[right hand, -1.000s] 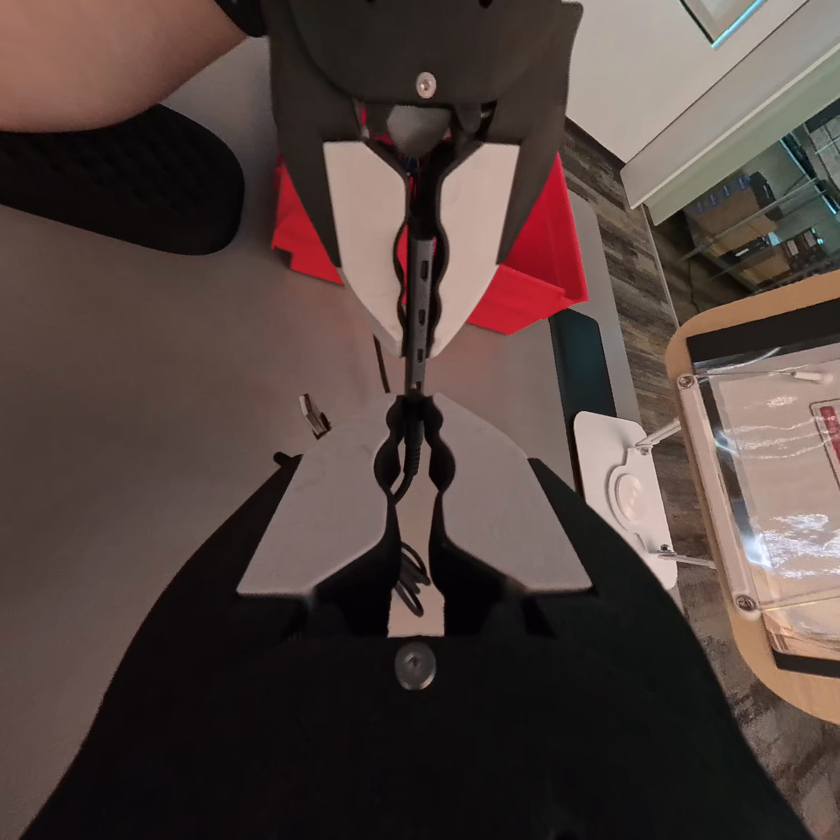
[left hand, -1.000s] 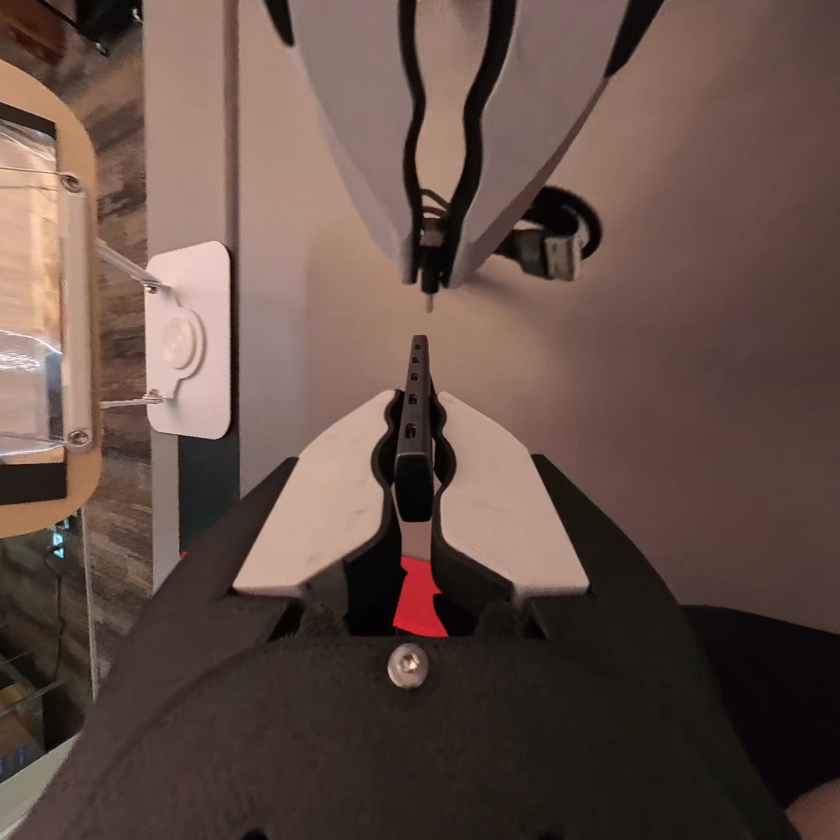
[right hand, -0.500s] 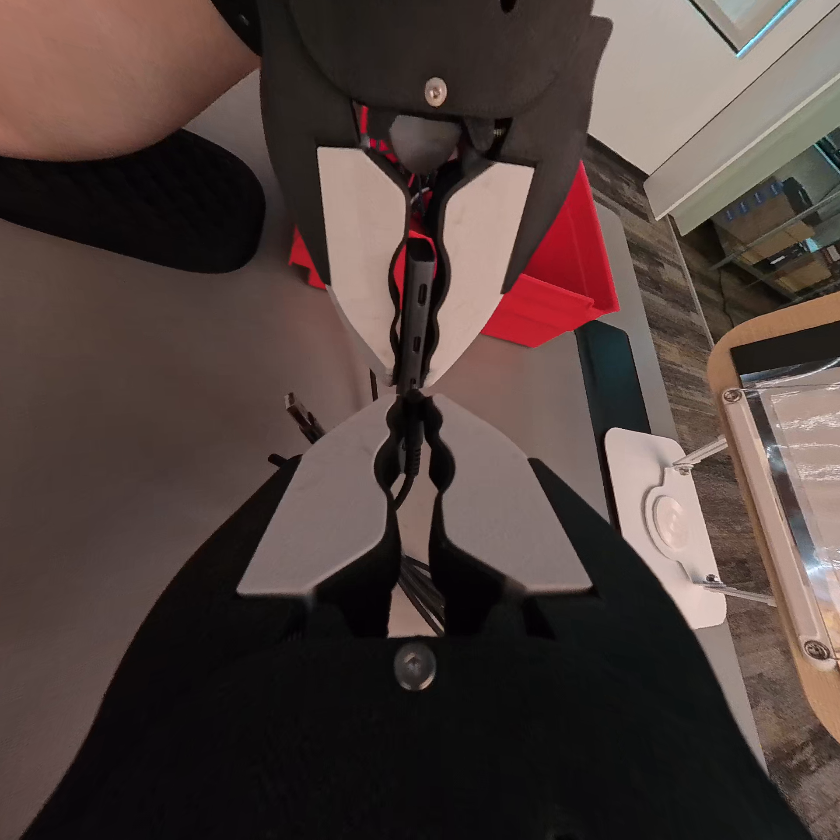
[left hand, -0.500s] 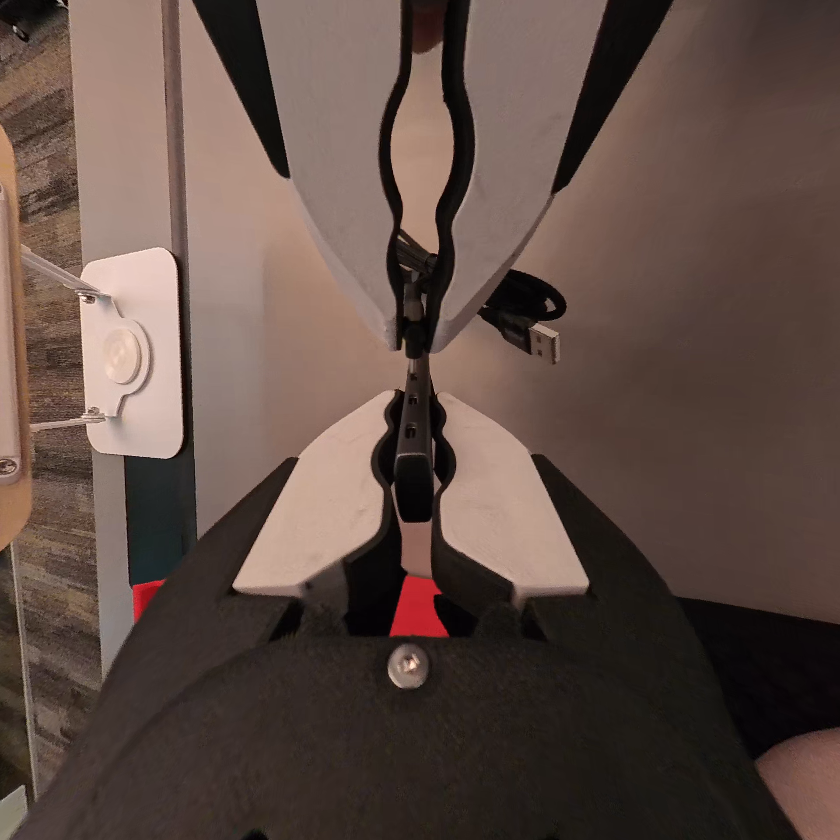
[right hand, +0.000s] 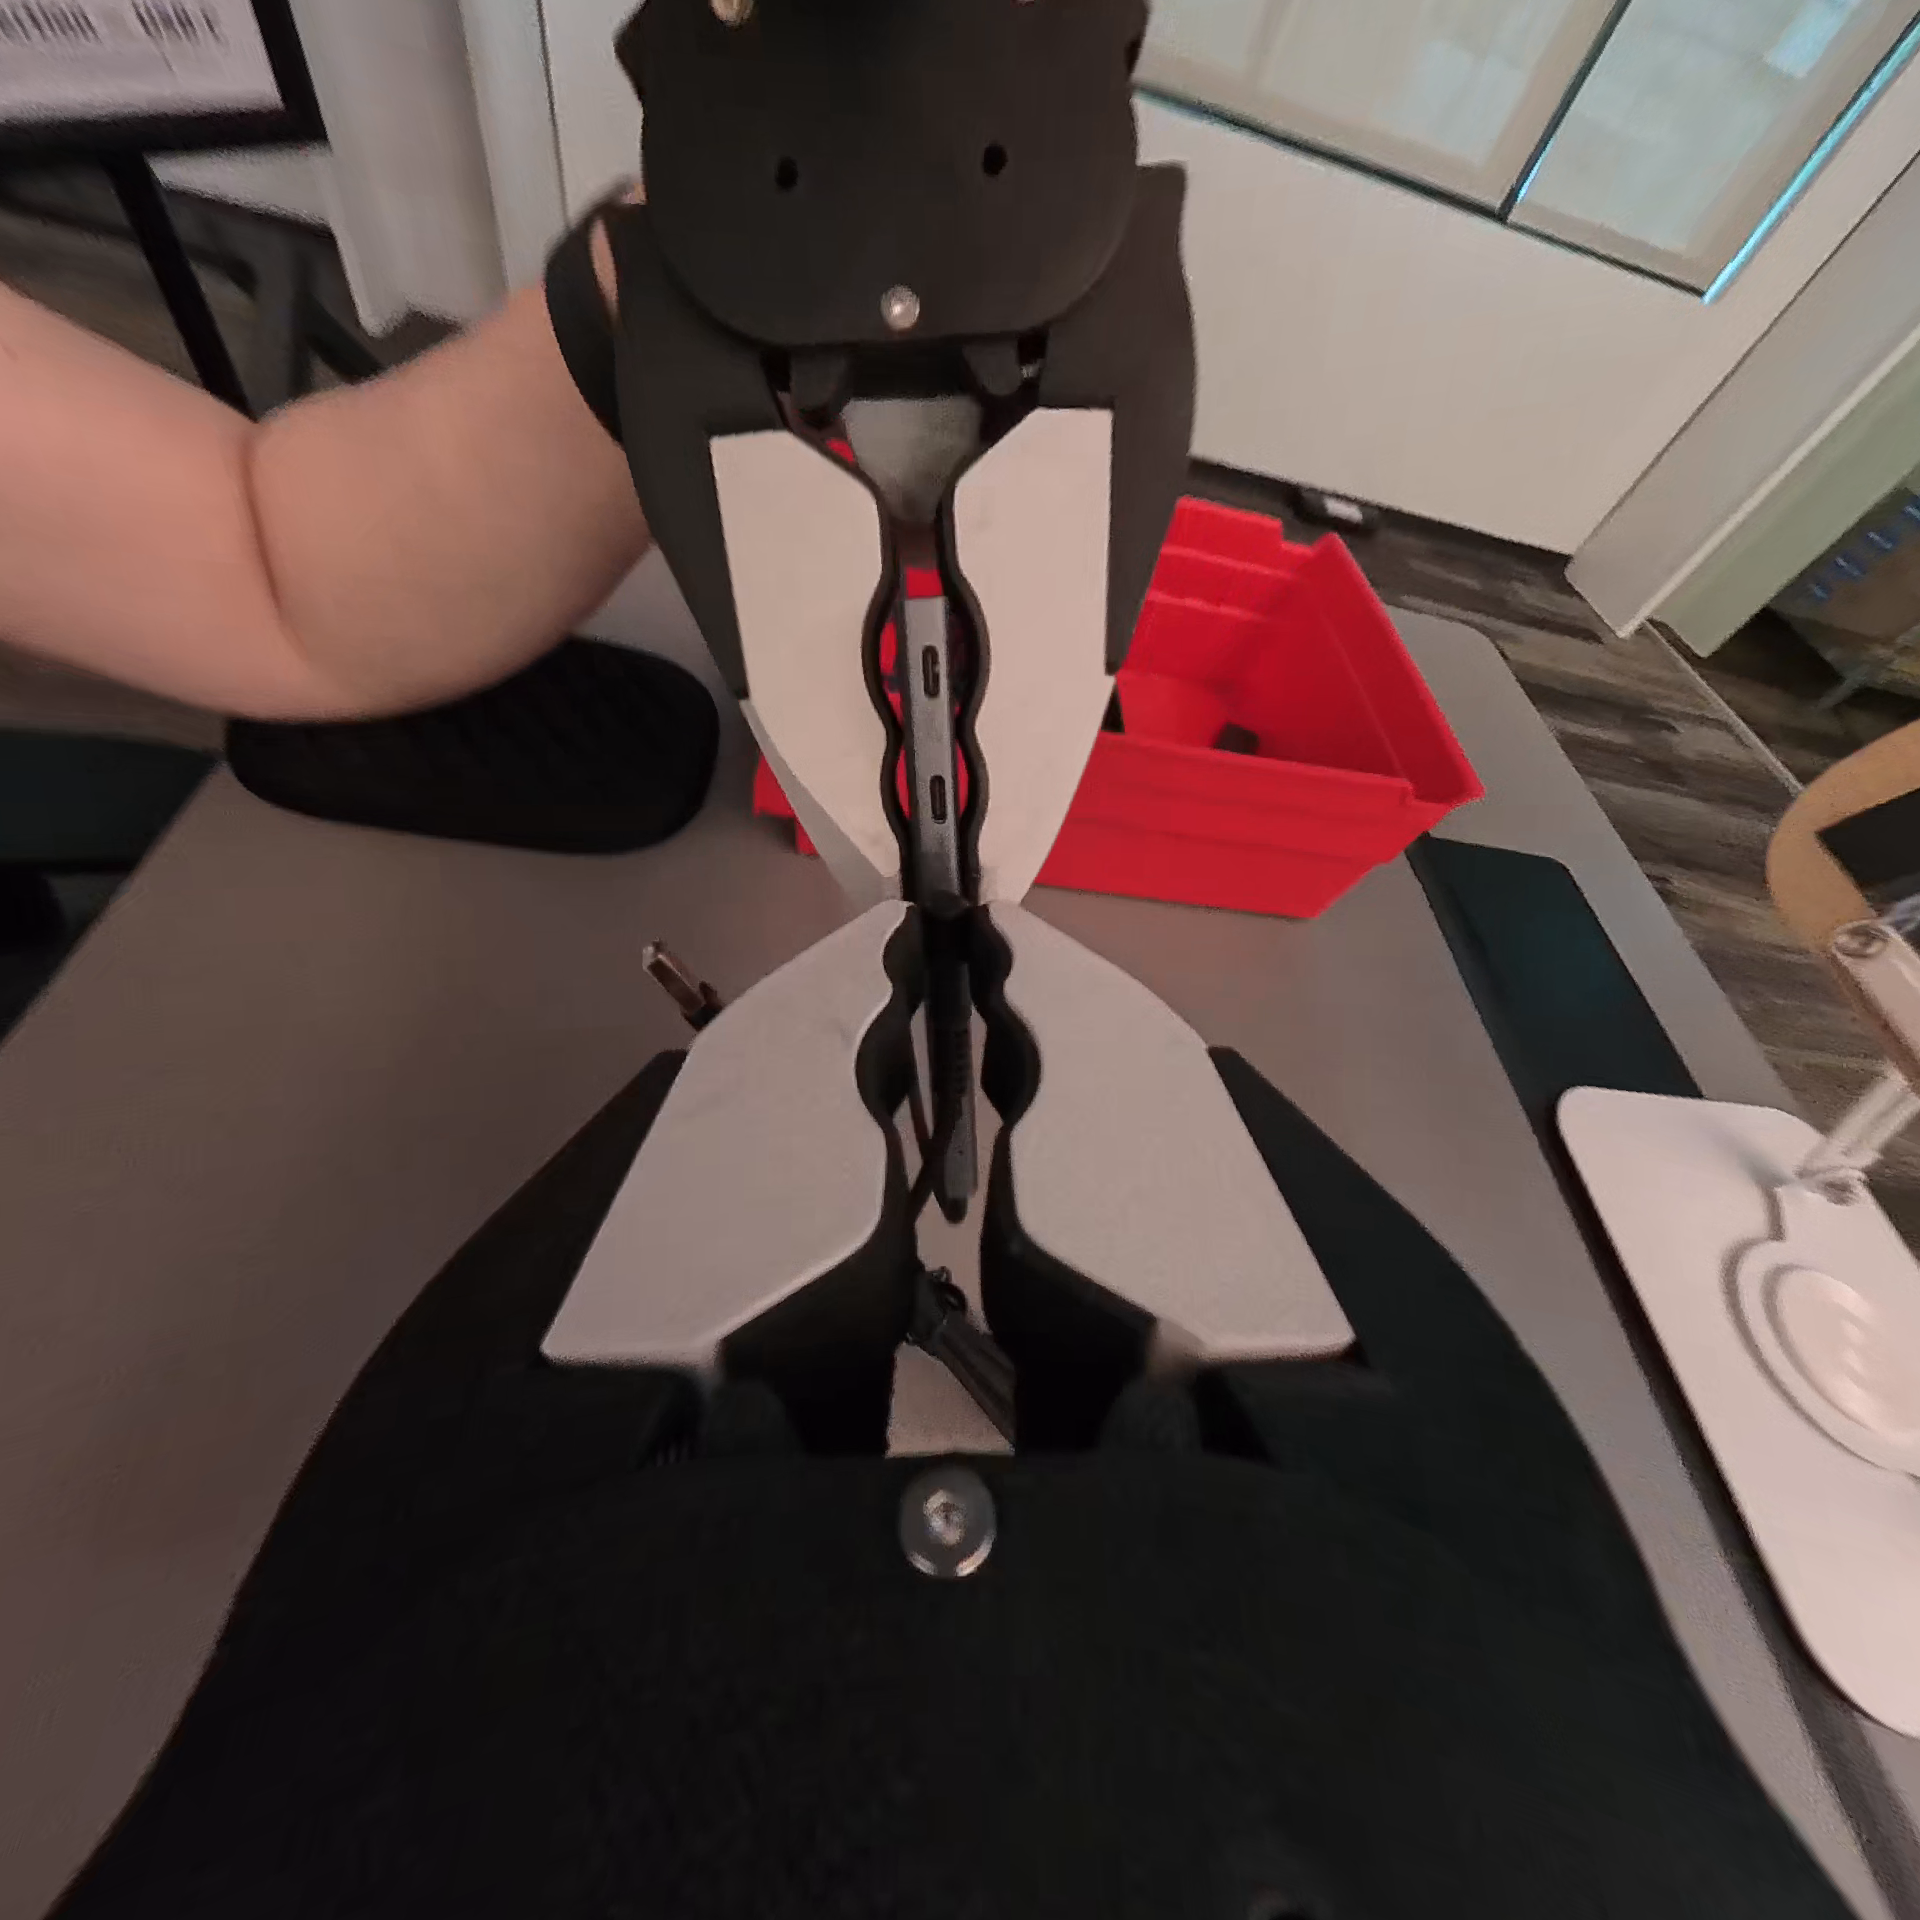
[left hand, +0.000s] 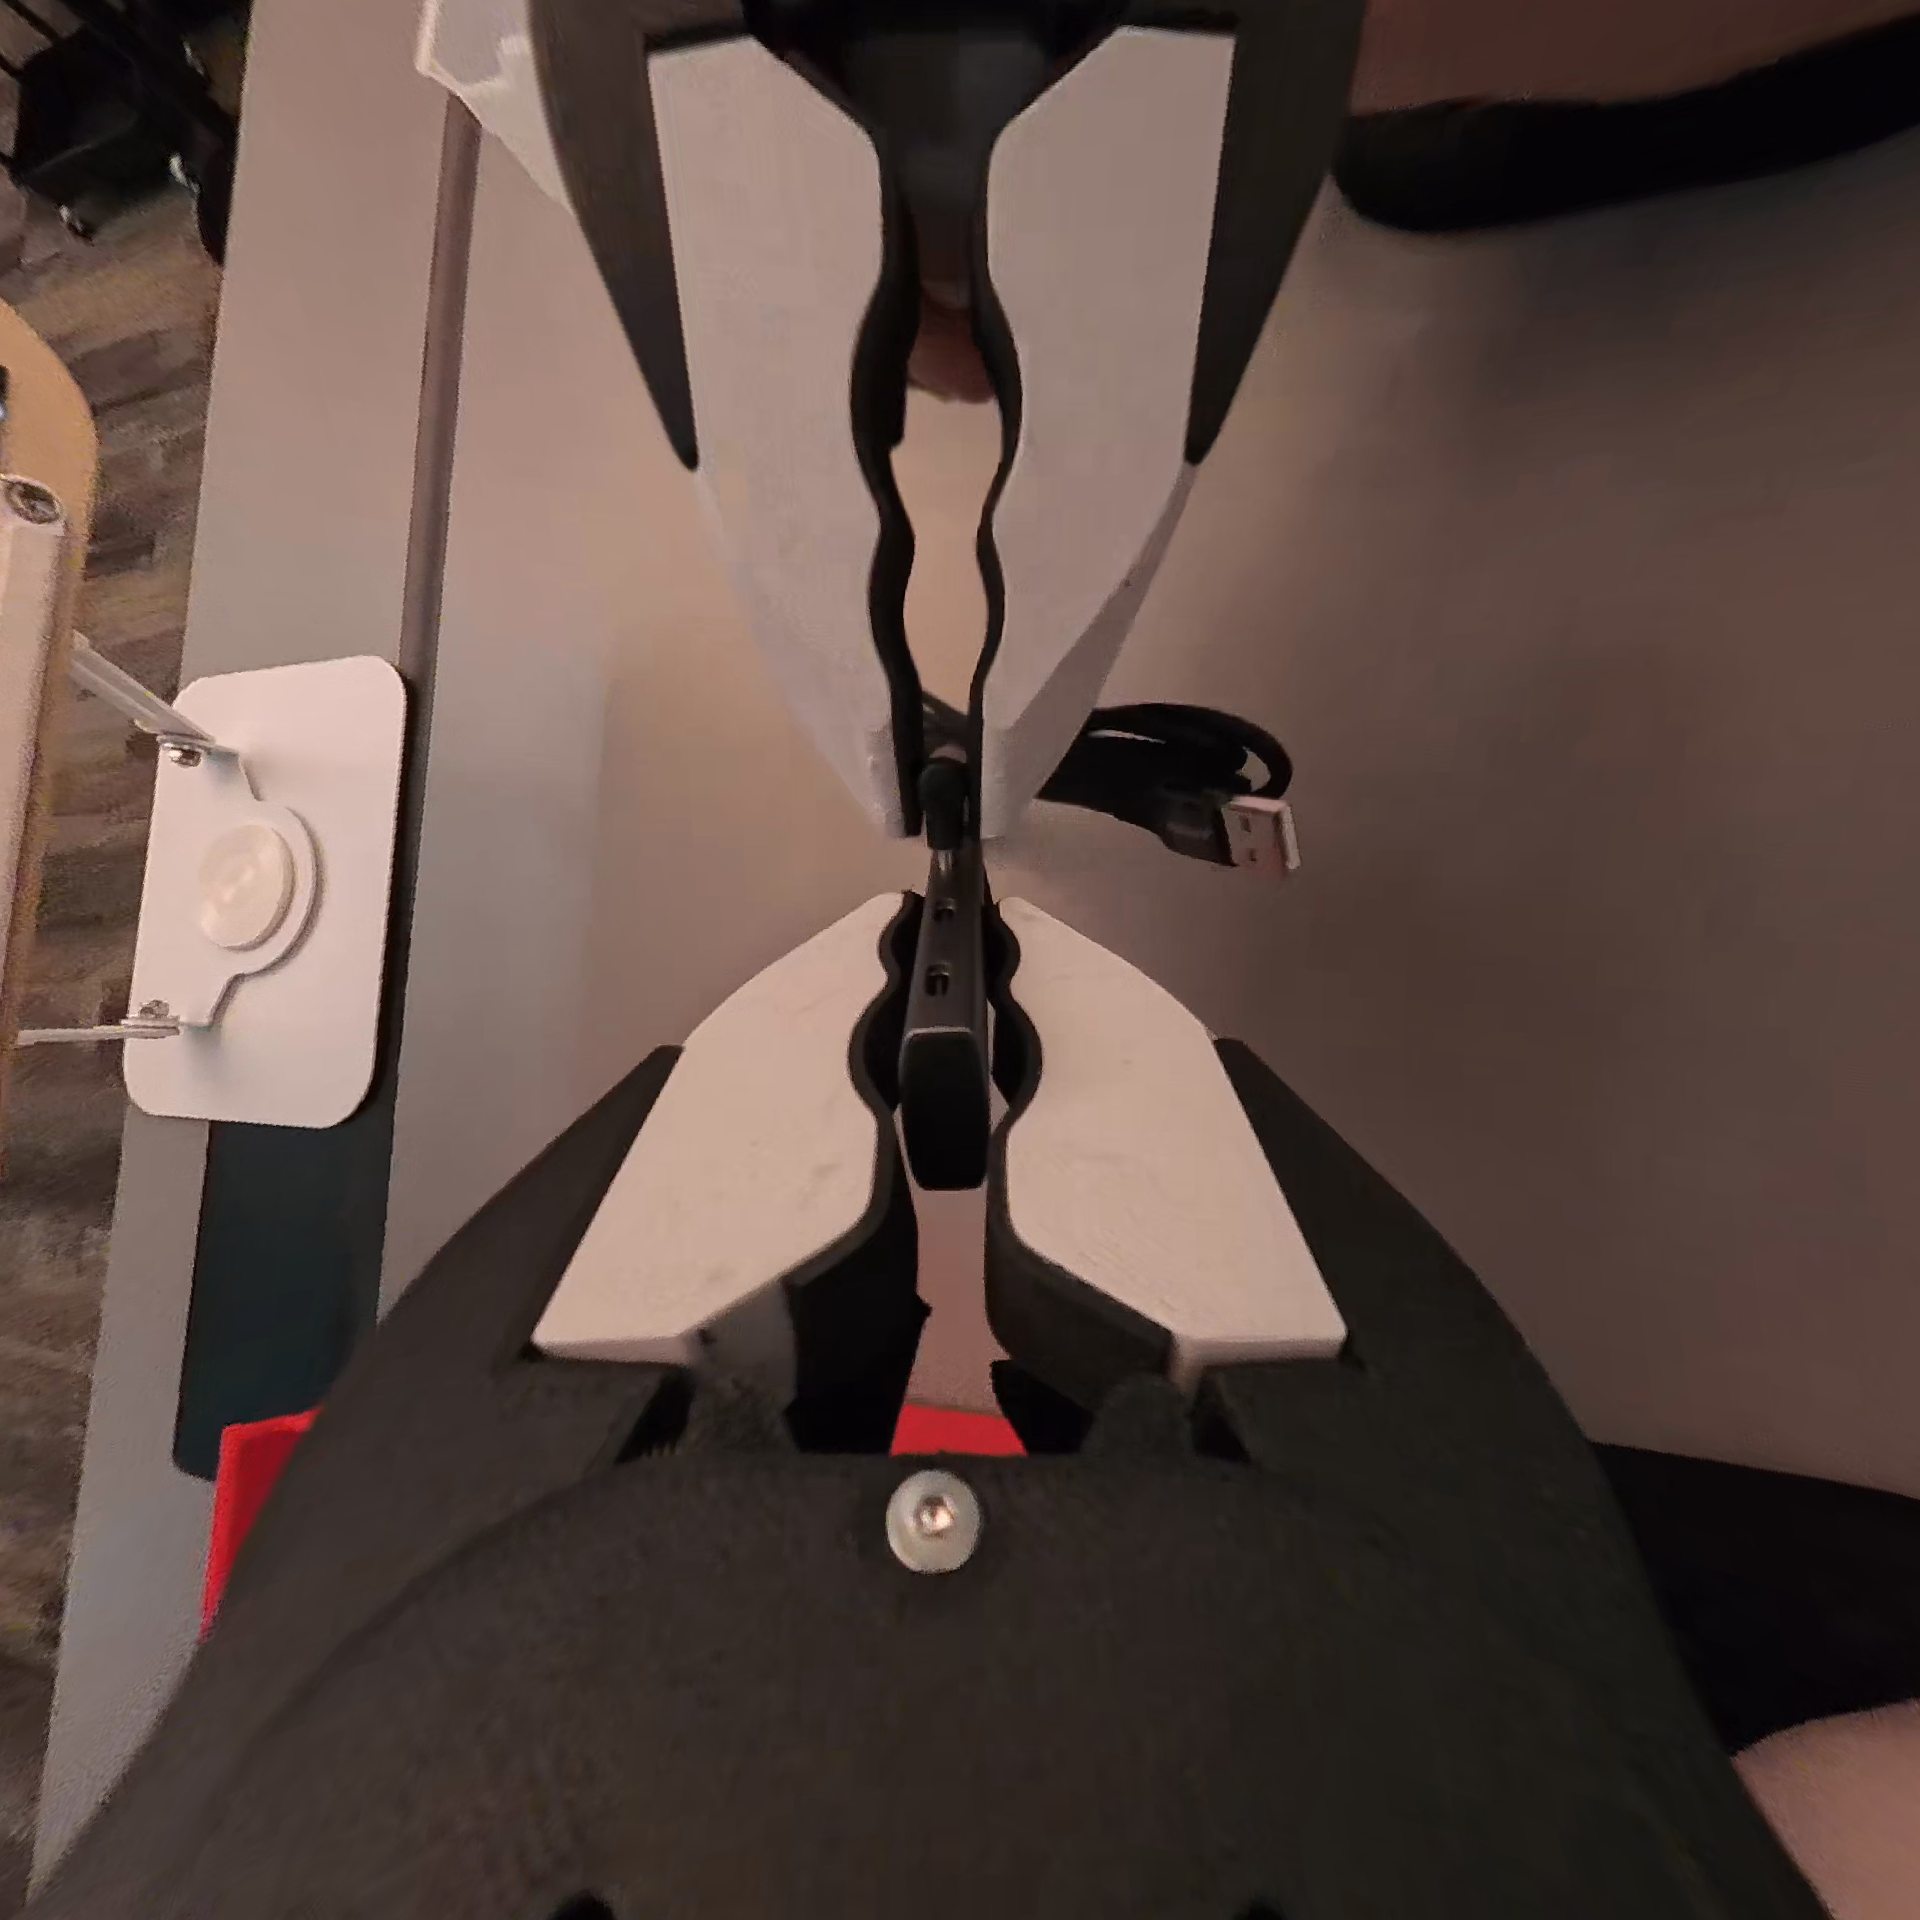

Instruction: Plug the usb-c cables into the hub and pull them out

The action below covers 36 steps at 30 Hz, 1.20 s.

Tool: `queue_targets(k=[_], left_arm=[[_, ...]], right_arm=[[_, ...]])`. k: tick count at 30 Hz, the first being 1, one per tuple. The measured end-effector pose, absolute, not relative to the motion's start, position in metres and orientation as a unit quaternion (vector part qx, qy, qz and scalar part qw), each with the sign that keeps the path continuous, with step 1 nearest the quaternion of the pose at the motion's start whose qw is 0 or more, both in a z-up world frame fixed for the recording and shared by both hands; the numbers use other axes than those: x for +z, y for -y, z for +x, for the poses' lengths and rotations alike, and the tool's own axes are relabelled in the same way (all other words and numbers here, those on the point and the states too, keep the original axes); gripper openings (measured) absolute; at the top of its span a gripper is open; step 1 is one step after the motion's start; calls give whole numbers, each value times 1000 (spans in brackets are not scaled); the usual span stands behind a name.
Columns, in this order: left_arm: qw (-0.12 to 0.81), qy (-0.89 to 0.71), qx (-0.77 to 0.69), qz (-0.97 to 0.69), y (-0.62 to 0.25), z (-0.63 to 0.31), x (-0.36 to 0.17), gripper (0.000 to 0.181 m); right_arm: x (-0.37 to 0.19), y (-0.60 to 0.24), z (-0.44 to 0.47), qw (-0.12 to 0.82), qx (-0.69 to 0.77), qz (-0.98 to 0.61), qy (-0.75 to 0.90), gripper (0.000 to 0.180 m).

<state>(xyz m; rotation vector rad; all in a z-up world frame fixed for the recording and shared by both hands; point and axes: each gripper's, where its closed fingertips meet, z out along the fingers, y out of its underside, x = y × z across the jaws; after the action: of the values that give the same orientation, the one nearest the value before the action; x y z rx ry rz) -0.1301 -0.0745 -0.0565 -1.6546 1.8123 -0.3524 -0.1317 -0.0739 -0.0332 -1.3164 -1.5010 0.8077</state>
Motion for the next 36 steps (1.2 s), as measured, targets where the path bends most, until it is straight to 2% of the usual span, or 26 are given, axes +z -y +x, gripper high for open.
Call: queue_targets(k=[5,24,25,27,28,35,36], left_arm=[[336,-682,-183,-623,79,-124,-45,9],[346,-664,-219,-626,74,-114,-42,10],[352,-657,-236,-624,75,-112,-36,10],[365,-644,-258,-621,76,-114,-26,10],[372,-639,-266,-618,76,-116,-21,10],[390,-631,-281,-608,81,-115,-7,10],[392,-631,-281,-607,82,-113,-7,10]], right_arm=[[-20,78,-128,476,409,-514,585,9],[-19,73,-120,453,425,-528,579,9],[-14,74,-118,452,438,-523,575,10],[-7,73,-111,443,457,-527,563,27],[-6,70,-106,439,459,-534,557,29],[-25,74,-111,386,444,-565,578,28],[-31,72,-112,387,423,-575,584,19]])
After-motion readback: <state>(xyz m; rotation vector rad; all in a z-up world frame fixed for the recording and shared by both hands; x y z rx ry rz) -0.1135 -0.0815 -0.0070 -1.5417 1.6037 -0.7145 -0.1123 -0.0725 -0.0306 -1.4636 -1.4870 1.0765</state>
